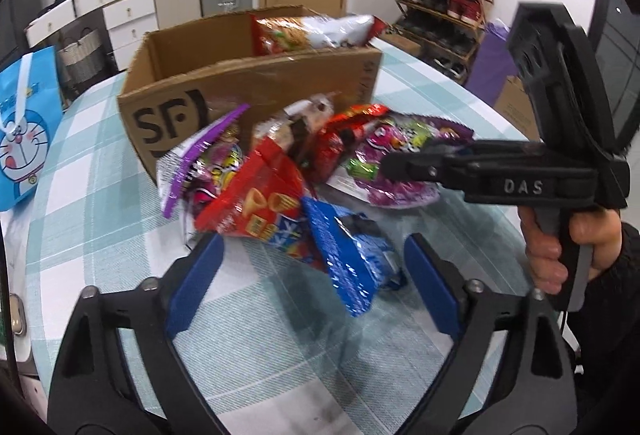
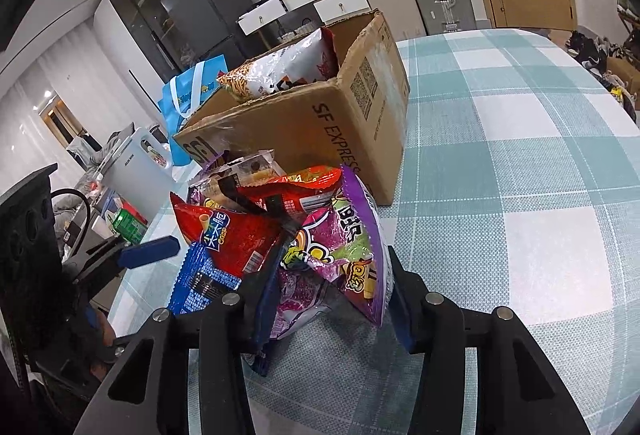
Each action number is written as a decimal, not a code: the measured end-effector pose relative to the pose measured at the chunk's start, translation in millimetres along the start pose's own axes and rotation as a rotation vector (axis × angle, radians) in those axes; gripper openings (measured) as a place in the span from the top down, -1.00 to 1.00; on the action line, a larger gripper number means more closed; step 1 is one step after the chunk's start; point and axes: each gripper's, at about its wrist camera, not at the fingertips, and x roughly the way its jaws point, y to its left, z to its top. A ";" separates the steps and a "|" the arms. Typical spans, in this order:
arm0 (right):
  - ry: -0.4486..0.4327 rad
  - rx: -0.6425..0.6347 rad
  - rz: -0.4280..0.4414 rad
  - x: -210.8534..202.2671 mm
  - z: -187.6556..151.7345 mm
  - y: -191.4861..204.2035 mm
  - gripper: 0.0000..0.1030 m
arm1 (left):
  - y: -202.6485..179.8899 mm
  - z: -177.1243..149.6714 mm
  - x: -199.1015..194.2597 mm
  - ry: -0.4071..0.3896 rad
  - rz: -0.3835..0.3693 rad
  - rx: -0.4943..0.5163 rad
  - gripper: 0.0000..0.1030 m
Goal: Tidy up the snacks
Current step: 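Grasp the blue snack bag with the left gripper while the right gripper grasps the purple candy bag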
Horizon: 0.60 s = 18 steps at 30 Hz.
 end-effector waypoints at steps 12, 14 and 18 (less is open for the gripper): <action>-0.001 -0.002 0.001 0.6 -0.4 0.1 0.07 | -17.3 -8.3 12.2 0.063 -0.087 -0.007 -0.06; 0.000 -0.003 0.001 0.6 -0.6 0.3 0.07 | -15.9 -8.5 15.4 0.057 -0.102 -0.043 -0.06; -0.001 -0.005 0.001 0.4 -1.1 0.3 0.07 | -14.3 -9.5 21.0 0.067 -0.122 -0.068 0.29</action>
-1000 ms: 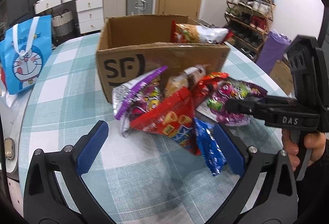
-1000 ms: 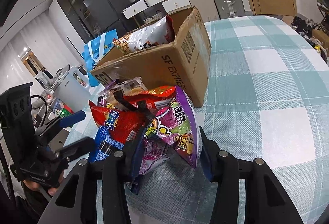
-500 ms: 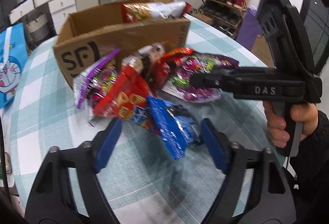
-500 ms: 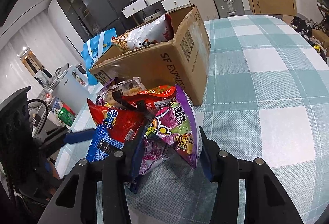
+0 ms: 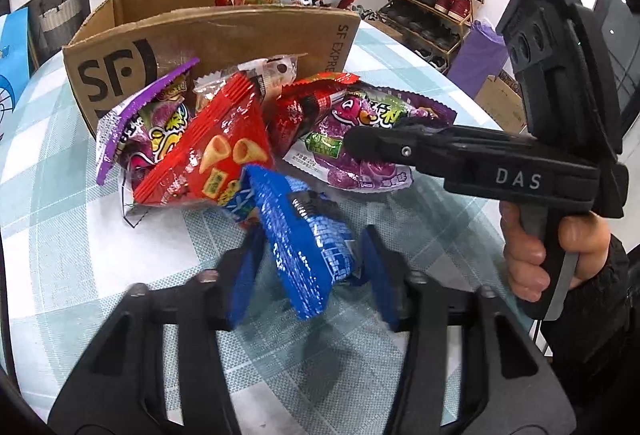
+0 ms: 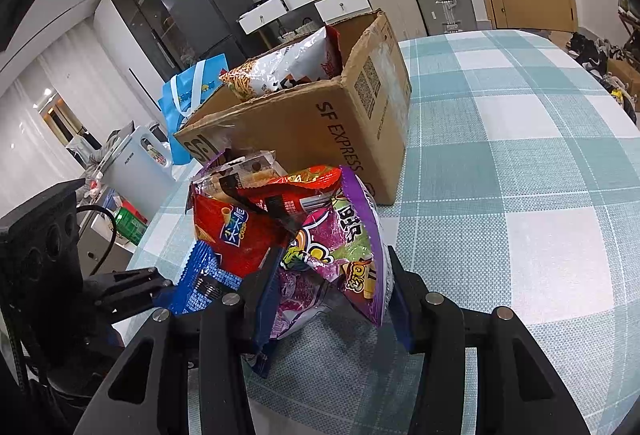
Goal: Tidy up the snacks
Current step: 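Grasp the blue snack bag with the left gripper while the right gripper grasps the purple candy bag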
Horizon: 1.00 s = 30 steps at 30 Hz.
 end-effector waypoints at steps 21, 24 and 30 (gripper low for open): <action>-0.109 0.004 0.052 -28.1 4.5 -0.1 0.09 | 2.5 4.5 -30.9 -0.083 -0.038 0.015 0.60; -0.127 -0.002 0.064 -33.9 5.7 2.2 0.09 | 6.5 6.4 -40.5 -0.108 -0.040 0.001 0.60; -0.172 -0.013 0.078 -46.5 7.5 7.9 0.09 | 19.1 6.6 -61.8 -0.158 -0.036 -0.019 0.60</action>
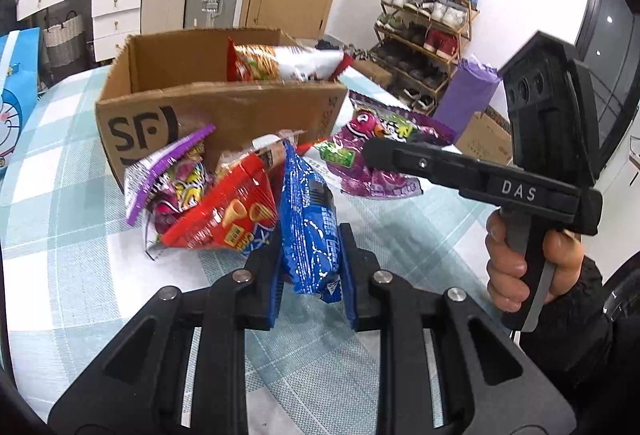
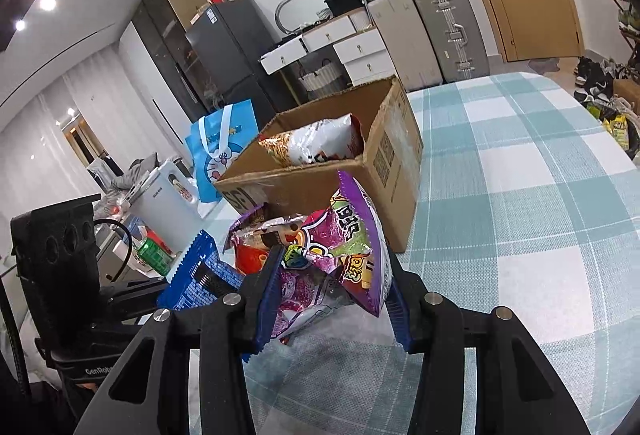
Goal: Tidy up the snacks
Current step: 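Grasp the blue snack bag with the left gripper while the right gripper grasps the purple candy bag, then lift both held bags and carry them over the open box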
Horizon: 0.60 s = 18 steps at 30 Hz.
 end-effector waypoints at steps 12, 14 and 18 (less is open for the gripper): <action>-0.068 0.007 -0.006 -19.3 9.7 3.4 0.09 | 17.5 17.4 -57.9 -0.096 0.036 -0.033 0.60; -0.086 0.011 -0.012 -23.6 12.5 3.4 0.09 | 21.5 20.8 -65.6 -0.107 0.046 -0.036 0.60; -0.105 0.015 -0.017 -28.4 18.4 5.0 0.09 | 29.2 27.1 -76.9 -0.127 0.064 -0.059 0.60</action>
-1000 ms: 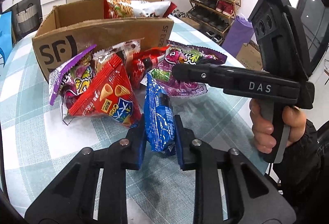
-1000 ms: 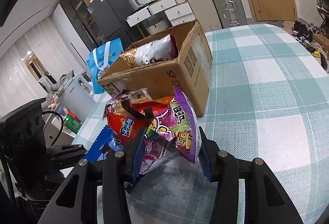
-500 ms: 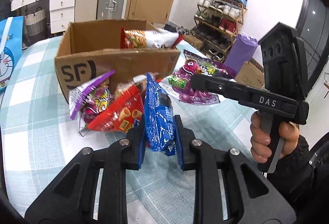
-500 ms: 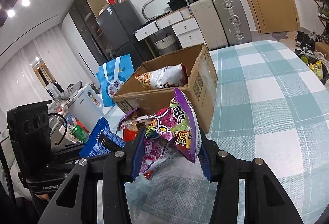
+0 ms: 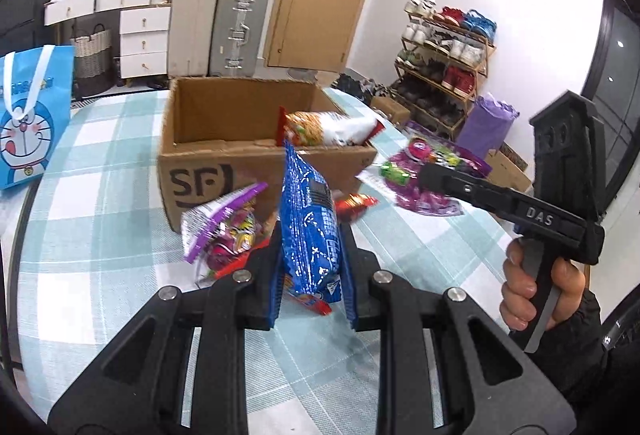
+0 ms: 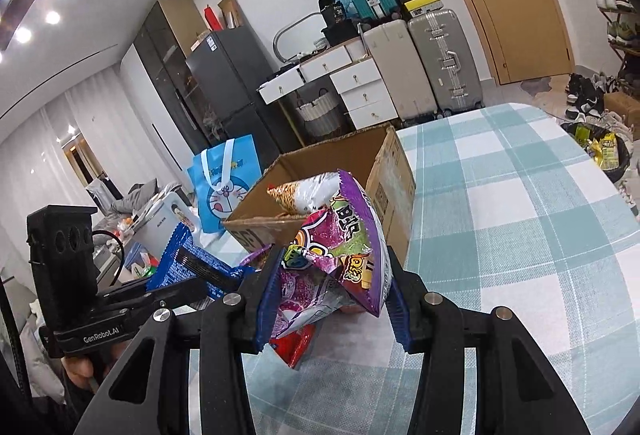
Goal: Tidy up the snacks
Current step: 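Lift both held bags and carry them over the open box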
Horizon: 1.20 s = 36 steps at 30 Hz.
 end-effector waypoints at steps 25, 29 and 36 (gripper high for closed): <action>0.005 -0.052 -0.071 21.6 38.0 24.3 0.09 | 19.9 66.7 10.2 -0.092 0.128 -0.021 0.60; 0.020 -0.059 -0.082 30.7 40.5 24.3 0.09 | 24.2 73.5 19.3 -0.095 0.137 -0.027 0.60; 0.030 -0.059 -0.086 41.9 42.9 24.9 0.09 | 32.4 79.8 37.3 -0.090 0.151 -0.035 0.60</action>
